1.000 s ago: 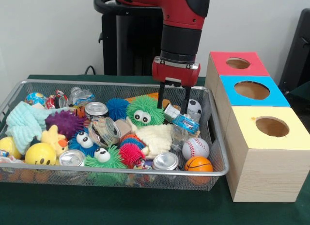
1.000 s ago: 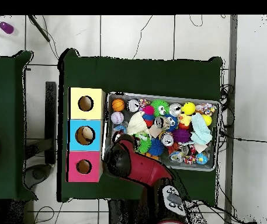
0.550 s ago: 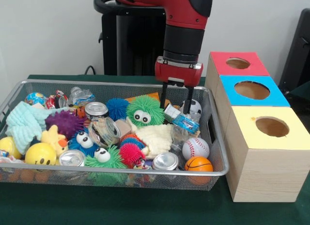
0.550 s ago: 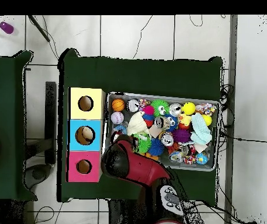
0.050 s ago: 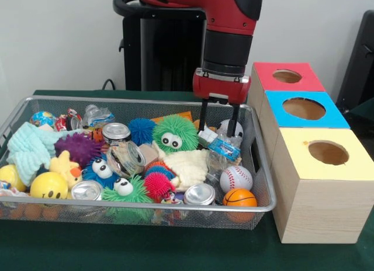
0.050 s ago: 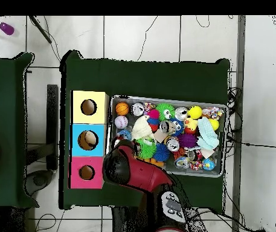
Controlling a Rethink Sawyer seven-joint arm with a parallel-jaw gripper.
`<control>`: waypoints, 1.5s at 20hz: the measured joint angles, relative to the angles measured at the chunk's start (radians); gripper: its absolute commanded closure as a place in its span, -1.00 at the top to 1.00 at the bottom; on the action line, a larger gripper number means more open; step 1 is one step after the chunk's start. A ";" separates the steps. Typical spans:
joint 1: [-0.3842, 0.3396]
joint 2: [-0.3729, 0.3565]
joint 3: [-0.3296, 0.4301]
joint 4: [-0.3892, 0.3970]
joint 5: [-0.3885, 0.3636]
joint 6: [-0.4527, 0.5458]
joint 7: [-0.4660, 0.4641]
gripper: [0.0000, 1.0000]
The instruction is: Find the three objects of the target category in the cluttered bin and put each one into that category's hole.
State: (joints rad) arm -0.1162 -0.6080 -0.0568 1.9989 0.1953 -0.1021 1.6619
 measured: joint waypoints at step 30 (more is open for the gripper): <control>-0.048 0.072 0.011 0.028 0.004 -0.220 0.018 1.00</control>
State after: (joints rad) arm -0.1646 -0.5362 -0.0461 2.0266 0.1990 -0.3225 1.6796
